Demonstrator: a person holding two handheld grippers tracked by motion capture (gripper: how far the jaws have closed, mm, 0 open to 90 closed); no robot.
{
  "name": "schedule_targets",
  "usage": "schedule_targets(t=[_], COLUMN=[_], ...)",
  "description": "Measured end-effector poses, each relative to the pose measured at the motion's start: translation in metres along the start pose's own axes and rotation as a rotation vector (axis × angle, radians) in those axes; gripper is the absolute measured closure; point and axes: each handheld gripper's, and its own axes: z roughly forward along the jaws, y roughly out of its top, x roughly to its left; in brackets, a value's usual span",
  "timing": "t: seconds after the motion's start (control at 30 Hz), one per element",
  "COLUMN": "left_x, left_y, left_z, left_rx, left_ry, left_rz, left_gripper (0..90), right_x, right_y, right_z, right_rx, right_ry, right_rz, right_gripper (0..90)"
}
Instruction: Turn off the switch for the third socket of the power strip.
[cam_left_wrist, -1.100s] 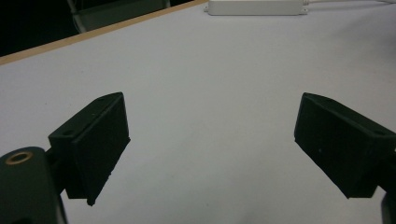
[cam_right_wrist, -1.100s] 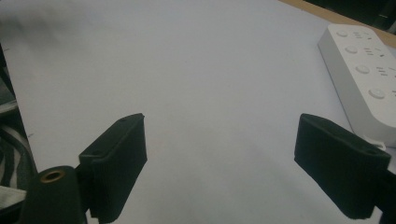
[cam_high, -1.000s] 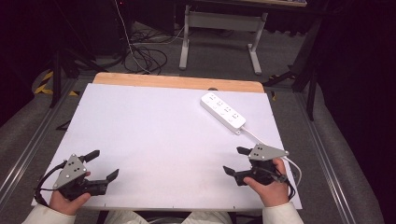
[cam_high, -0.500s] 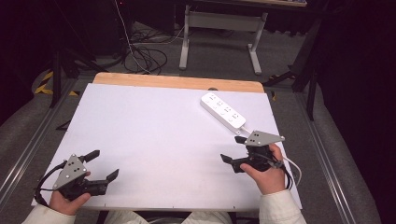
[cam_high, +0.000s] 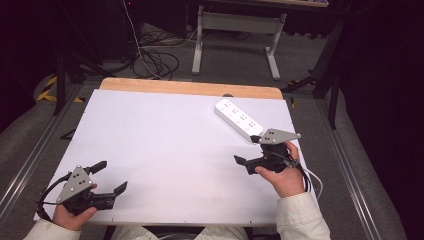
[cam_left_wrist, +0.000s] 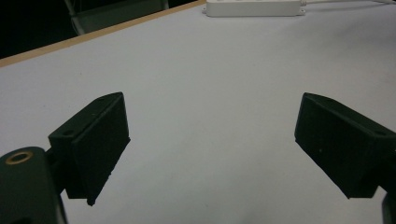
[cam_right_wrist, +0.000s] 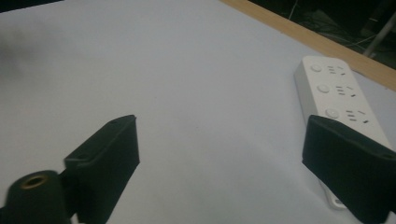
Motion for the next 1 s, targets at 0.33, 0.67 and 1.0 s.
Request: schedule_targets(t=[0.33, 0.67, 1.0], left_x=[0.0, 0.0, 0.001], left_y=[-0.002, -0.003, -0.003], left_z=[-0.003, -0.006, -0.005], left_rx=[0.002, 0.007, 0.006], left_ry=[0.013, 0.026, 0.021], left_rz=[-0.006, -0.001, -0.01], left_gripper=[10.6, 10.6, 10.6], right_x=[-0.01, -0.024, -0.041], right_y=[0.021, 0.044, 0.055], right_z=[0.005, 0.024, 0.045], right_rx=[0.013, -0.003, 0.039], right_ry=[-0.01, -0.021, -0.059], right_rz=[0.021, -0.002, 0.059], right_gripper=[52.4, 58.0, 66.1])
